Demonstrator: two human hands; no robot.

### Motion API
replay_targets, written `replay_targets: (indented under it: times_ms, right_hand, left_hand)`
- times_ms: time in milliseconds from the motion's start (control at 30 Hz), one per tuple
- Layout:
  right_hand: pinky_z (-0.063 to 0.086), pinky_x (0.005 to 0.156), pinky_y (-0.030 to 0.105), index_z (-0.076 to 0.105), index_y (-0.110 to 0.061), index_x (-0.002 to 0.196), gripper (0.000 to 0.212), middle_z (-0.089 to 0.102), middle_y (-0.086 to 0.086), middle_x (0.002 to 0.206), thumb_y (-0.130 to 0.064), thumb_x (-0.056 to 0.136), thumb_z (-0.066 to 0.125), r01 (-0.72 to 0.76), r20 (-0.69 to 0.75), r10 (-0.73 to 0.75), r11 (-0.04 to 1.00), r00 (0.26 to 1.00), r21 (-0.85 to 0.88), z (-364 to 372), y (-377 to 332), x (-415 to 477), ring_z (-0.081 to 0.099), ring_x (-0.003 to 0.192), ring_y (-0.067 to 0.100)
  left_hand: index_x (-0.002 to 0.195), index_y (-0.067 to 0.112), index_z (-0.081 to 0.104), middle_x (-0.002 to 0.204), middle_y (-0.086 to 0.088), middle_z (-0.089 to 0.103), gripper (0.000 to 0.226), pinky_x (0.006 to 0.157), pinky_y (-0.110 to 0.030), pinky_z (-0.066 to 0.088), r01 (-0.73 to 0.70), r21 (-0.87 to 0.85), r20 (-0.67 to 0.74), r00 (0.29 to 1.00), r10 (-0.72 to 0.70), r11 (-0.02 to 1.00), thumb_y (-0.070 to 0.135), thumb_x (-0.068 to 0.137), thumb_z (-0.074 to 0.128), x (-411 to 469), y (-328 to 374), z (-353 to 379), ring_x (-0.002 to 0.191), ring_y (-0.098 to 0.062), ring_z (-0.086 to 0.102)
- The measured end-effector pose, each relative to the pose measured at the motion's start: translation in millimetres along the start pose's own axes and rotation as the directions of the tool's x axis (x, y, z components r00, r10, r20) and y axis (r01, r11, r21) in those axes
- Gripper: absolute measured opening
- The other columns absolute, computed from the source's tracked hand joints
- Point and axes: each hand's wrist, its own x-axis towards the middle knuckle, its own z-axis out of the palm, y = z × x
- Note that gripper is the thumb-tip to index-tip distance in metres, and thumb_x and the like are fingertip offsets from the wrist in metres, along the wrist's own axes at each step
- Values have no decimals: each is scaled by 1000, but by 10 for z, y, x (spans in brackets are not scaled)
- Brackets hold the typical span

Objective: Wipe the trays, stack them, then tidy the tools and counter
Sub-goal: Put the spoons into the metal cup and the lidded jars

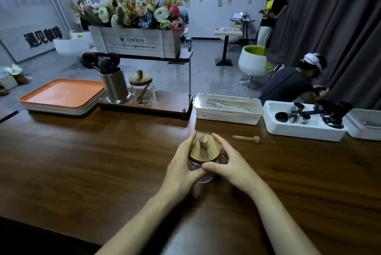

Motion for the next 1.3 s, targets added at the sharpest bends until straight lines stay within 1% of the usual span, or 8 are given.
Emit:
replay_targets:
  times_ms: [167, 333, 500, 633, 800, 967, 1133, 1300]
  right_hand:
    - [34, 117, 28, 33, -40, 155, 100, 50, -18, 146, -50, 71, 85, 4, -20, -5, 999, 1000, -43, 33, -61, -33, 45, 134, -5]
    - [38, 115, 32, 61, -39, 136, 52, 59, -15, 140, -41, 85, 75, 80, -150, -79, 997, 986, 5, 162, -78, 43, 46, 134, -6]
    - [37, 91, 3, 70, -50, 101, 37, 66, -39, 106, -16, 87, 76, 165, -250, -175, 984, 952, -62, 224, -156, 79, 54, 114, -16]
    - [46, 89, 15, 72, -44, 98, 32, 69, -28, 105, -14, 86, 76, 236, -290, -247, 969, 924, -73, 269, -150, 95, 64, 106, -2]
    - [38, 87, 4, 78, -33, 97, 21, 62, -44, 100, -16, 83, 80, 234, -341, -258, 966, 904, -111, 290, -128, 119, 58, 102, -16]
    - [44, 85, 10, 78, -28, 94, 14, 66, -31, 100, -19, 84, 79, 236, -367, -271, 962, 890, -137, 309, -129, 136, 60, 100, -11]
    - [52, 88, 38, 75, -31, 95, 9, 68, -10, 108, -34, 87, 73, 252, -336, -315, 943, 888, -217, 317, -58, 185, 65, 105, 10]
    - [52, 81, 39, 75, -26, 91, 4, 68, -8, 100, -29, 88, 74, 269, -350, -330, 939, 877, -213, 314, -83, 174, 66, 96, 14]
  left_hand:
    - [151, 58, 26, 148, 31, 42, 95, 112, -37, 45, 21, -18, -2, 1000, -21, 1000, 48, 76, 83, -7, -29, -1, 137, 5, 44]
    - [151, 52, 31, 149, 27, 43, 94, 115, -36, 41, -3, 39, 6, 1000, 3, 999, 56, 72, 82, 7, 13, -15, 140, 4, 41]
    - [146, 38, 48, 145, 20, 49, 81, 111, -41, 46, -30, 76, 6, 1000, 29, 997, 49, 74, 85, 43, -20, -32, 138, -4, 47]
    - [140, 42, 51, 142, 22, 54, 78, 110, -40, 46, -13, 72, -6, 1000, 13, 997, 41, 73, 89, 47, -33, -29, 135, -2, 50]
    - [140, 43, 51, 141, 23, 54, 77, 109, -38, 47, -22, 84, -14, 1000, 23, 996, 42, 73, 89, 30, -17, -26, 134, 0, 50]
    - [150, 47, 36, 146, 24, 50, 95, 110, -37, 45, 13, 111, -13, 1000, -12, 994, 58, 70, 84, 27, -19, -27, 135, 5, 46]
    - [149, 64, 19, 148, 22, 51, 106, 112, -40, 44, 41, 63, -32, 999, -39, 997, 56, 67, 86, 15, 10, -16, 136, 2, 47]
    - [147, 70, 5, 144, 28, 52, 114, 111, -36, 45, 39, 74, -29, 999, -37, 996, 58, 67, 86, 15, 26, -21, 134, 3, 49]
